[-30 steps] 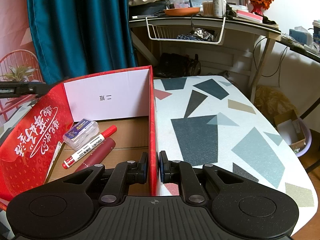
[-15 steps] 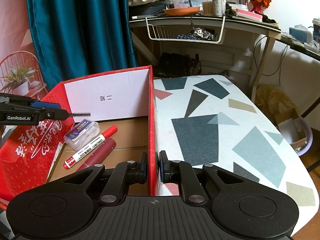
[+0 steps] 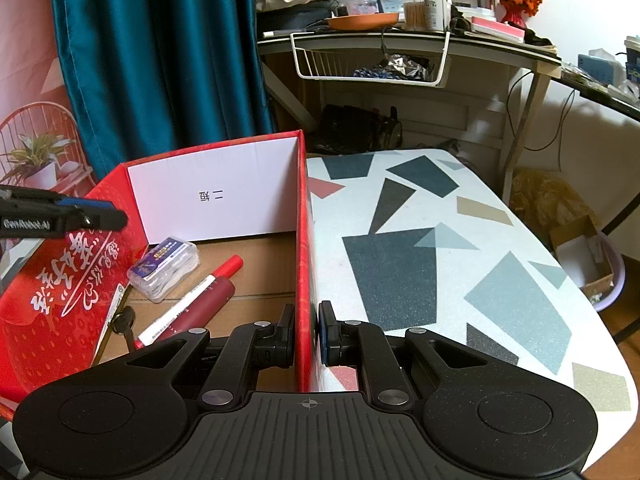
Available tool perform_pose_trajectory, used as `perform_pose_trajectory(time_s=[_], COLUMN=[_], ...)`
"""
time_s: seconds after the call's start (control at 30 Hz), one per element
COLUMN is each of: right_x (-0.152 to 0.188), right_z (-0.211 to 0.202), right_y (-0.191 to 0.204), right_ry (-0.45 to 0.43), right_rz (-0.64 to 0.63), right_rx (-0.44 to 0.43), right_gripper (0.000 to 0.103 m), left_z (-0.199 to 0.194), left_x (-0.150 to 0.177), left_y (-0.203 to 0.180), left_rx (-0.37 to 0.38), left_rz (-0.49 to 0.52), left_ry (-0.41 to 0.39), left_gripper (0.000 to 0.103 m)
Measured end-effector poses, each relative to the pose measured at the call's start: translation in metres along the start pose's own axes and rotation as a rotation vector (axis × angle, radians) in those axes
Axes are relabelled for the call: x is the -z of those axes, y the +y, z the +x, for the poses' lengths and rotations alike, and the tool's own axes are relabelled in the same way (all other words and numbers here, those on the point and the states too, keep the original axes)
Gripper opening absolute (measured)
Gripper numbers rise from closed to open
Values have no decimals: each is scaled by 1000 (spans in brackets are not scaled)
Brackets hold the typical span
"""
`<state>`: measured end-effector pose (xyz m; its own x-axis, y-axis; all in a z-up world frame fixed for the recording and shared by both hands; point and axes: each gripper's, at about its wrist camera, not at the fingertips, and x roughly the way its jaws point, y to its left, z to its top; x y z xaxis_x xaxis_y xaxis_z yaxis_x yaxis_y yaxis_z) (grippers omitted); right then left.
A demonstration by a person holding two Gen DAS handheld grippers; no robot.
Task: Organize rigid objects
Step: 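Move the left tool back over the gold-framed card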
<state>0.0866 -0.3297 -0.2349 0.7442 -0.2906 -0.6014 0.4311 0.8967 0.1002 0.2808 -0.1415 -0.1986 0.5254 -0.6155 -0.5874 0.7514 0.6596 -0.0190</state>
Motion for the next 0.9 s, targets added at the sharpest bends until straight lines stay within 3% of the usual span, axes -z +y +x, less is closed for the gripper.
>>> perform_pose_trajectory(time_s=[0.1, 0.17, 0.23, 0.37, 0.57, 0.9], right_x=[0, 0, 0, 2, 1, 1], right_z=[0, 0, 0, 0, 0, 0], right_y=[0, 0, 0, -1, -1, -1], right_ry=[0, 0, 0, -1, 0, 0], right_rz=[0, 0, -2, 1, 1, 1], right_rx=[0, 0, 0, -2, -3, -3], right_gripper=[11, 11, 11, 11, 11, 12], left_z=[-16, -30, -43, -61, -66, -65], left_x=[-2, -2, -1, 7, 36, 90], left_y=[12, 20, 29, 48, 68, 61], left_rx=[-8, -40, -76, -159, -273, -208], left_rz=[-49, -76, -100, -149, -233, -319], left_ry=[-52, -75, -95, -99, -27, 76], left_gripper=[48, 69, 83, 98, 103, 91])
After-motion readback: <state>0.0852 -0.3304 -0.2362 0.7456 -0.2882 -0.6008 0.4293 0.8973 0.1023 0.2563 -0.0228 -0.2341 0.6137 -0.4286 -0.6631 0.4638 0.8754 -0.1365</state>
